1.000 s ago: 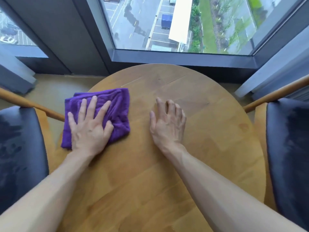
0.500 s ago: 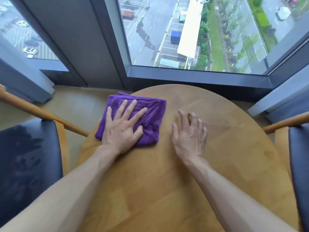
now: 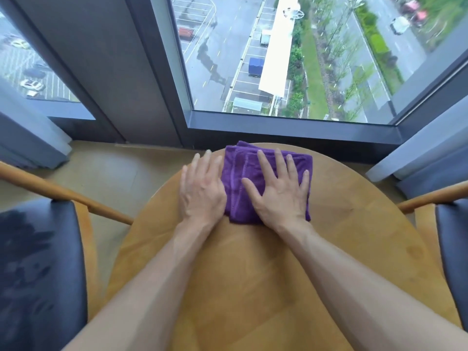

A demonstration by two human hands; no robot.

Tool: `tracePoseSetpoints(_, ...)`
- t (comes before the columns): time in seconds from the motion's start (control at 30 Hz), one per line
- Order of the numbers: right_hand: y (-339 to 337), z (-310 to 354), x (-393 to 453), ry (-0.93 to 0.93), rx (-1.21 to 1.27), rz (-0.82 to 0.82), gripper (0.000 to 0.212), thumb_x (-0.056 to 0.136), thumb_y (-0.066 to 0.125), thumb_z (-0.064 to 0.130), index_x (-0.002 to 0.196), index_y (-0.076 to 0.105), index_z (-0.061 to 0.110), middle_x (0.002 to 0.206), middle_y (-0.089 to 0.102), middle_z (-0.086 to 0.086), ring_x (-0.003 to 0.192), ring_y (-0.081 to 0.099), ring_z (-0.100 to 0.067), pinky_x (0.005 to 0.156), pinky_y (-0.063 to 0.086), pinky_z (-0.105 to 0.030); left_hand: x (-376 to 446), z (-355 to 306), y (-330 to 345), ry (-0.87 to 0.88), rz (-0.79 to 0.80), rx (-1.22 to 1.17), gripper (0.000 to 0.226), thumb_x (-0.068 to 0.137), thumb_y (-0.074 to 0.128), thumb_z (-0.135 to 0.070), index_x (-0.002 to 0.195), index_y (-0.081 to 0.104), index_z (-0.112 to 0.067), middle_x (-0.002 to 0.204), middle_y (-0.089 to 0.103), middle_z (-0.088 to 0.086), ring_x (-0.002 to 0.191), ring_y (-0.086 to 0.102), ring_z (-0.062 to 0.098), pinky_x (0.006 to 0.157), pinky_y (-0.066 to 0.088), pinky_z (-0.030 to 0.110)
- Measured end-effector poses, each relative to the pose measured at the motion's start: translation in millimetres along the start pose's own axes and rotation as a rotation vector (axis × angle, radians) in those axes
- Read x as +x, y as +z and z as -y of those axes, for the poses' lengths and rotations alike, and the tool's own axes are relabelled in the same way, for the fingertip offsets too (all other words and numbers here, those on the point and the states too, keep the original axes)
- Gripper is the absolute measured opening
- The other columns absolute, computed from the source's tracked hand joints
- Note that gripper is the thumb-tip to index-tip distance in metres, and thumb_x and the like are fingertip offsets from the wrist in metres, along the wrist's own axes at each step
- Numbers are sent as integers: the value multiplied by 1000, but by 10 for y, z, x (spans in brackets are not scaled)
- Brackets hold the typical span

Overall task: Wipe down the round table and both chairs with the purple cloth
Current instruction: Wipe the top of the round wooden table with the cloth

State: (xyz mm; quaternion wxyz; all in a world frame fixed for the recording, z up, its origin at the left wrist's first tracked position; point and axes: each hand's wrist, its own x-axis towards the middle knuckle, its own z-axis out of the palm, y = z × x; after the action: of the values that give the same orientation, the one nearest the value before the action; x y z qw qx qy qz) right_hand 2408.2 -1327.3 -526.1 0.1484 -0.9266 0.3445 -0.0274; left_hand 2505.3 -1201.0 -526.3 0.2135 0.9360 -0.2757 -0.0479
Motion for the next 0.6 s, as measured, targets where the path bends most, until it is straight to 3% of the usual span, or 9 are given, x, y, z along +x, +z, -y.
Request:
tracePoseSetpoints(0.1, 167, 235, 82, -40, -105, 38, 78, 86, 16, 80, 155, 3, 46, 168, -2, 3, 154, -8, -30, 114, -9, -69, -146, 267, 79, 58, 12, 56, 47, 107, 32, -25, 154, 37, -25, 165, 25, -1, 154, 15, 18, 125, 5, 43)
tracePoseSetpoints(0.2, 250, 290, 144, -100, -167, 3, 77, 86, 13, 80, 155, 3, 47, 168, 1, 3, 154, -6, -31, 112, -8, -71, -103, 346, 106, 65, -60, -34, 47, 102, 36, -22, 147, 48, -12, 158, 39, 5, 150, 30, 22, 125, 11, 44)
tracePoseSetpoints(0.3, 206, 86, 239, -112, -176, 1, 76, 85, 14, 81, 154, 5, 50, 168, 5, 4, 154, -1, -27, 113, -4, -71, -148, 378, 175, 97, -70, 92, 49, 100, 47, -20, 148, 46, -11, 158, 39, 6, 149, 31, 23, 125, 15, 47)
tracePoseSetpoints(0.47, 8, -517, 336, 59, -182, -7, 77, 83, 10, 85, 153, 3, 53, 168, 1, 6, 154, -3, -23, 114, 0, -72, -136, 339, 188, 69, -23, 234, 62, 98, 31, -45, 153, 37, -17, 161, 34, 5, 151, 25, 24, 125, 12, 48)
tracePoseSetpoints(0.6, -140, -1043, 134, 172, -183, -35, 75, 84, 12, 84, 152, 5, 54, 167, 2, 7, 154, -1, -21, 115, 4, -70, -131, 120, 222, -29, 29, 298, 62, 97, 27, -40, 157, 26, -22, 163, 25, 9, 152, 17, 29, 123, 8, 54)
